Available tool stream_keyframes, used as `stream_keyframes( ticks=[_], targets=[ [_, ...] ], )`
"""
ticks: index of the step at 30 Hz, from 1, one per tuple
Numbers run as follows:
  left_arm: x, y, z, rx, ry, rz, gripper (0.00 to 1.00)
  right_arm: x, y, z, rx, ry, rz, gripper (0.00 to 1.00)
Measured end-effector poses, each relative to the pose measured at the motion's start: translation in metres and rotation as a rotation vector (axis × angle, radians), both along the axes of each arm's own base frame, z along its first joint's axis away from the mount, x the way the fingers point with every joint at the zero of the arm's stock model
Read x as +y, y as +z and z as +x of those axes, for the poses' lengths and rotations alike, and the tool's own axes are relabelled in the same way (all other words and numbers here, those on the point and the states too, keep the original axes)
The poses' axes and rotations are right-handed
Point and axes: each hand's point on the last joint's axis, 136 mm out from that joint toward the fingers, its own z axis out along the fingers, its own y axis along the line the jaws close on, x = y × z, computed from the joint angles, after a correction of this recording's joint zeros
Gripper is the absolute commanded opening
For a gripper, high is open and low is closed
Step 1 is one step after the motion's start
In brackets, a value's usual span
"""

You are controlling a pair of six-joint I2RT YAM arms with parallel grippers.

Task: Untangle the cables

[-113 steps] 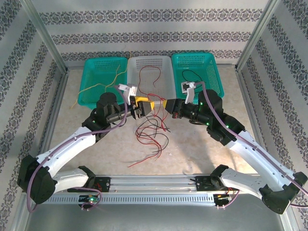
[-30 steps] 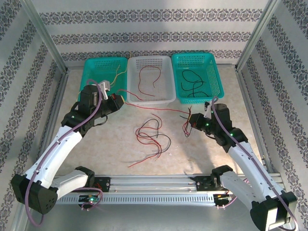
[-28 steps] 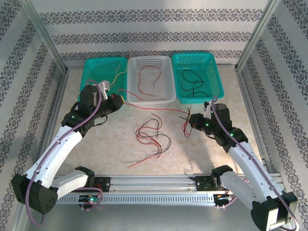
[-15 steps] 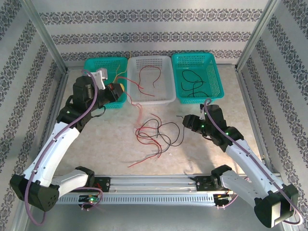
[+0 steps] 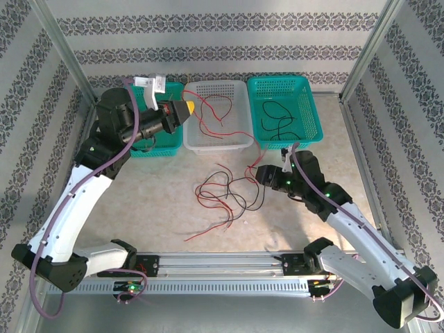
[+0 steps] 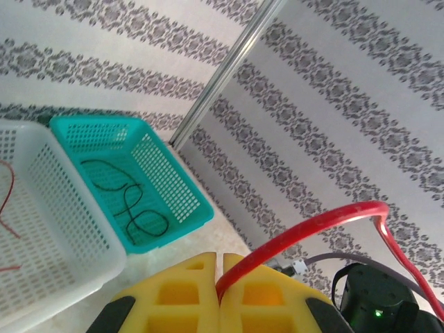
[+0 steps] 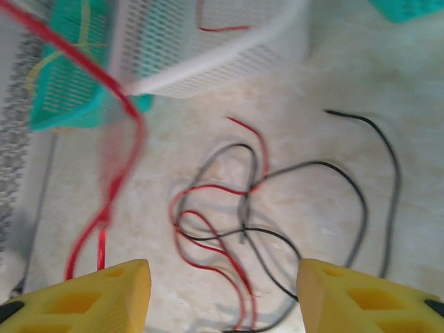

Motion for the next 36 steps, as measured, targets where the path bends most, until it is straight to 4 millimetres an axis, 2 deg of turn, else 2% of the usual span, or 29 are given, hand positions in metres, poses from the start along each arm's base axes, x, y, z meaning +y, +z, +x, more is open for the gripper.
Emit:
stream_keyframes(
  ticks=[4,8,15,19,21,28,36],
  targets=[
    [-0.004,0.017,0.002,-0.026,-0.016,-0.035,0.0,0.017,0.03,0.002,-0.064,0.045,0.059,0.59],
    [-0.008,0.024,0.018,-0.031,-0.003,-0.042,0.0,0.025,0.032,0.005,-0.065,0.058,0.064,0.58],
    [0.003,0.035,0.077,-0.081,0.196,0.023,0.0,0.019,0.033,0.003,-0.063,0.025,0.069,0.59],
    [0.0,0.039,0.117,-0.106,0.267,0.06,0.0,0.013,0.035,-0.003,-0.066,0.013,0.07,0.59],
    [-0.002,0.033,0.136,-0.108,0.295,0.081,0.0,0.01,0.037,-0.006,-0.071,0.007,0.069,0.59],
    [-0.01,-0.007,0.193,-0.092,0.369,0.162,0.0,0.002,0.034,-0.014,-0.069,-0.01,0.059,0.59],
    [-0.02,-0.037,0.238,-0.11,0.408,0.21,0.0,-0.002,0.028,-0.018,-0.047,-0.016,0.042,0.59]
  ],
)
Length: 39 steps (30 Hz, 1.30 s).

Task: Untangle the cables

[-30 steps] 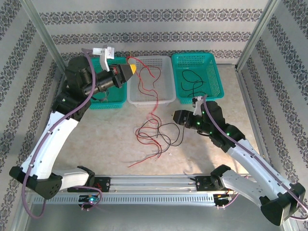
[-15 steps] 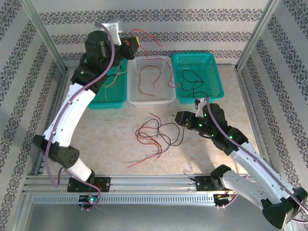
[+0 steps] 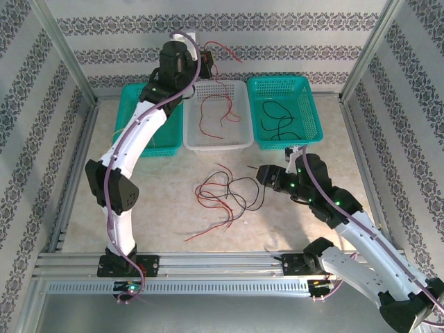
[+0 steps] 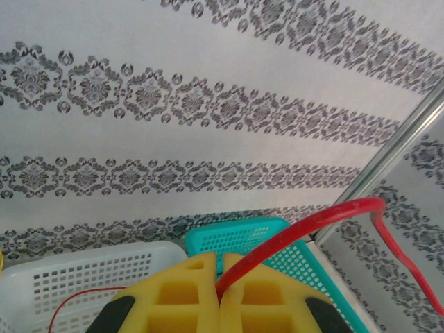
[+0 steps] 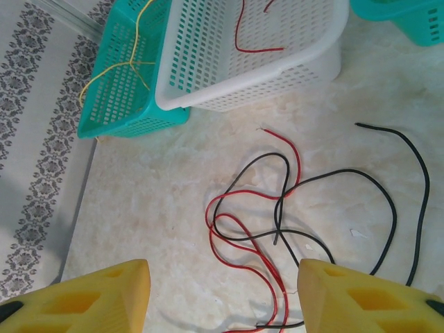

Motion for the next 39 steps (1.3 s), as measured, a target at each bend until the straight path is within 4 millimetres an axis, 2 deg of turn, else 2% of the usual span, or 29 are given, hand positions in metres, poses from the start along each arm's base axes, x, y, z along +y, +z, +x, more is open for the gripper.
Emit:
stream_keyframes(
  ticks=[8,14,19,23,26,27,28,29,31,32,35,39],
  targets=[
    [0.0,-0.055,0.028,0.093,0.055,0.069,0.0,-0.005,0.002,-0.004,-0.008,-0.01,-0.002,0.58],
    [0.002,-0.115,0.038,0.229,0.089,0.143,0.0,-0.006,-0.004,-0.004,0.015,-0.015,-0.022,0.58],
    [0.004,-0.165,0.038,0.349,0.097,0.209,0.0,-0.005,-0.003,-0.002,0.021,-0.014,-0.029,0.58],
    [0.003,-0.203,0.031,0.427,0.114,0.327,0.0,-0.005,-0.001,-0.002,0.019,-0.014,-0.027,0.57],
    [0.002,-0.221,0.024,0.461,0.123,0.413,0.02,-0.005,-0.002,-0.001,0.021,-0.015,-0.029,0.58],
    [0.001,-0.225,0.022,0.465,0.116,0.428,0.17,-0.005,-0.002,-0.001,0.022,-0.014,-0.029,0.57],
    [-0.001,-0.229,0.02,0.471,0.103,0.441,0.39,-0.005,-0.002,-0.001,0.022,-0.015,-0.03,0.57],
    [-0.003,-0.233,0.018,0.477,0.087,0.451,0.57,-0.005,-0.002,-0.001,0.021,-0.017,-0.031,0.57],
    [-0.006,-0.244,0.012,0.495,0.059,0.468,0.76,-0.005,-0.002,-0.001,0.021,-0.018,-0.031,0.57],
    [-0.005,-0.25,0.008,0.507,0.051,0.479,0.8,-0.006,-0.002,-0.001,0.021,-0.02,-0.033,0.57],
    [-0.003,-0.262,-0.005,0.54,0.028,0.506,0.83,-0.006,-0.003,-0.001,0.025,-0.022,-0.037,0.57],
    [0.003,-0.251,-0.015,0.537,0.046,0.52,0.84,-0.008,-0.002,-0.002,0.018,-0.027,-0.037,0.58]
  ],
)
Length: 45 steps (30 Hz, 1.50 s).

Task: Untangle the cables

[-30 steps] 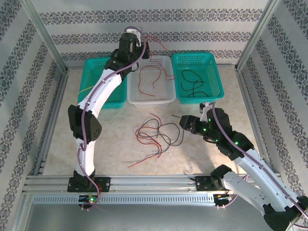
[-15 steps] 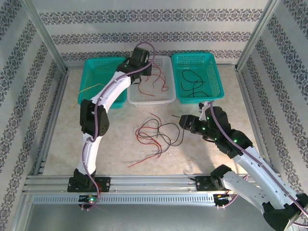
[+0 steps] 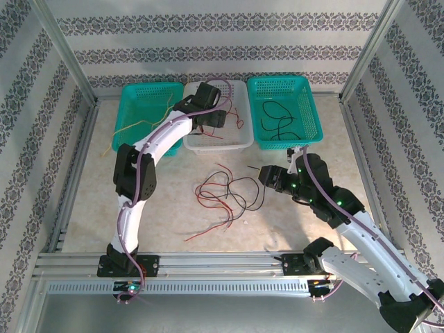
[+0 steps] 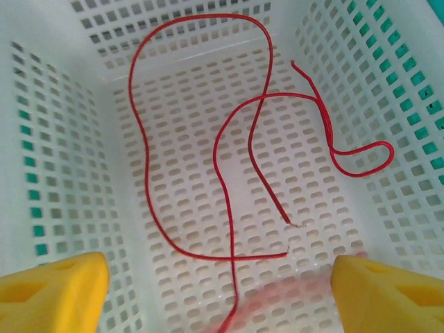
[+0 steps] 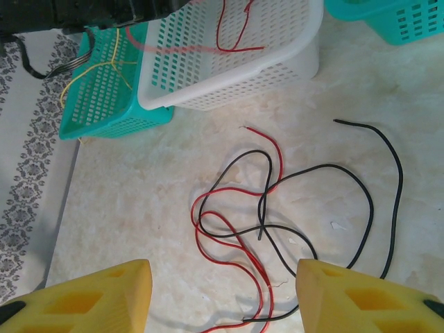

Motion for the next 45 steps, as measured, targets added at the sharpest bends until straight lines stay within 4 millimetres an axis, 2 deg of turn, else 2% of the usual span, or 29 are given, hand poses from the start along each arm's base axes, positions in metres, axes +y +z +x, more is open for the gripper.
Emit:
stream_keyframes(
  ticks=[3,8,12,16,23,25,28,34,36,38,41,45],
  targets=[
    [0.009,0.021,-0.015,-0.018,0.008,-0.001,0.85,-0.002,0.002,-0.001,-0.008,-0.004,0.001,0.58],
    [0.018,0.072,-0.038,-0.086,0.007,-0.053,0.87,-0.002,0.001,0.0,-0.009,-0.007,-0.005,0.58],
    [0.026,0.091,-0.067,-0.095,0.005,-0.115,0.85,-0.002,-0.003,0.002,0.005,-0.009,-0.016,0.57],
    [0.026,0.101,-0.108,-0.103,-0.043,-0.239,0.82,0.0,-0.016,0.006,0.053,-0.009,-0.049,0.57],
    [0.013,0.157,-0.192,-0.236,-0.237,-0.592,0.78,-0.005,-0.054,0.014,0.163,-0.042,-0.147,0.55],
    [0.01,0.162,-0.207,-0.249,-0.271,-0.664,0.74,-0.009,-0.07,0.018,0.207,-0.053,-0.179,0.54],
    [0.005,0.145,-0.218,-0.197,-0.286,-0.728,0.64,-0.017,-0.098,0.026,0.28,-0.068,-0.243,0.52],
    [-0.004,0.068,-0.229,0.033,-0.216,-0.768,0.57,-0.03,-0.142,0.041,0.379,-0.067,-0.346,0.47],
    [-0.007,0.053,-0.235,0.08,-0.202,-0.77,0.56,-0.032,-0.154,0.046,0.4,-0.062,-0.371,0.45],
    [-0.008,0.046,-0.238,0.105,-0.192,-0.777,0.55,-0.034,-0.168,0.049,0.426,-0.053,-0.393,0.42],
    [-0.009,0.047,-0.238,0.108,-0.184,-0.792,0.54,-0.033,-0.187,0.054,0.457,-0.037,-0.42,0.4],
    [-0.01,0.048,-0.238,0.107,-0.182,-0.797,0.55,-0.029,-0.198,0.062,0.451,-0.031,-0.422,0.3]
  ],
)
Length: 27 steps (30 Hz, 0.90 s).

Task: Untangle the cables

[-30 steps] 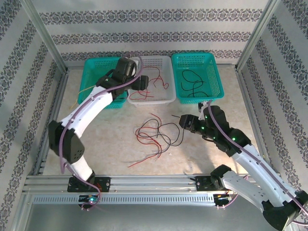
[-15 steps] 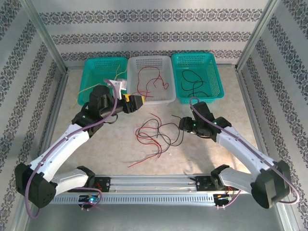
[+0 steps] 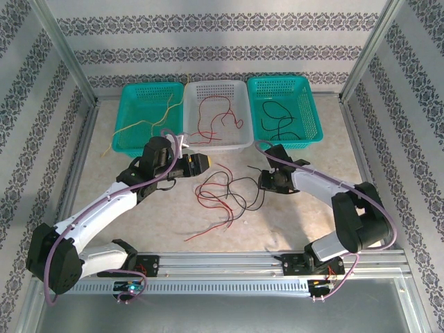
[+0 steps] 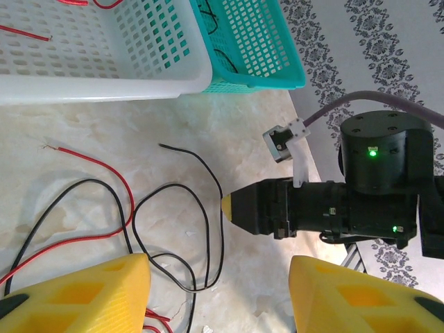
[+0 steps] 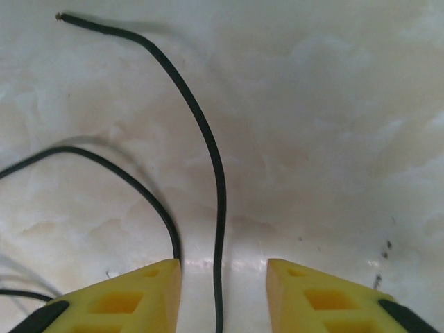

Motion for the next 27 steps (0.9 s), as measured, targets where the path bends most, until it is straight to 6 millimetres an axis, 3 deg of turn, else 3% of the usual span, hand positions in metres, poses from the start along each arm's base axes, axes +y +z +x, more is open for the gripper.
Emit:
stream_keyframes(
  ticks=[4,9,12,15,18,23,27],
  targets=[
    [0.0,0.0,0.0,-0.001,0.003,0.001,0.55,0.004,0.0,0.009,-0.029,0.002,0.013,0.11],
    [0.0,0.0,0.0,-0.001,0.001,0.002,0.54,0.005,0.001,0.012,-0.05,0.002,0.015,0.01],
    [-0.001,0.0,-0.001,-0.001,-0.001,0.002,0.55,0.002,0.003,0.008,-0.059,0.005,0.013,0.09],
    [-0.001,-0.001,0.0,0.002,-0.002,0.003,0.55,0.0,0.006,0.006,-0.071,0.006,0.01,0.27],
    [-0.002,-0.005,0.0,0.011,-0.003,0.008,0.55,-0.001,0.005,0.005,-0.071,0.011,0.002,0.37],
    [-0.005,-0.008,-0.002,0.017,-0.012,0.013,0.54,0.002,-0.005,0.003,-0.048,0.024,-0.012,0.39],
    [-0.007,-0.012,-0.004,0.024,-0.017,0.018,0.54,0.002,-0.015,0.003,-0.026,0.026,-0.021,0.28]
  ],
)
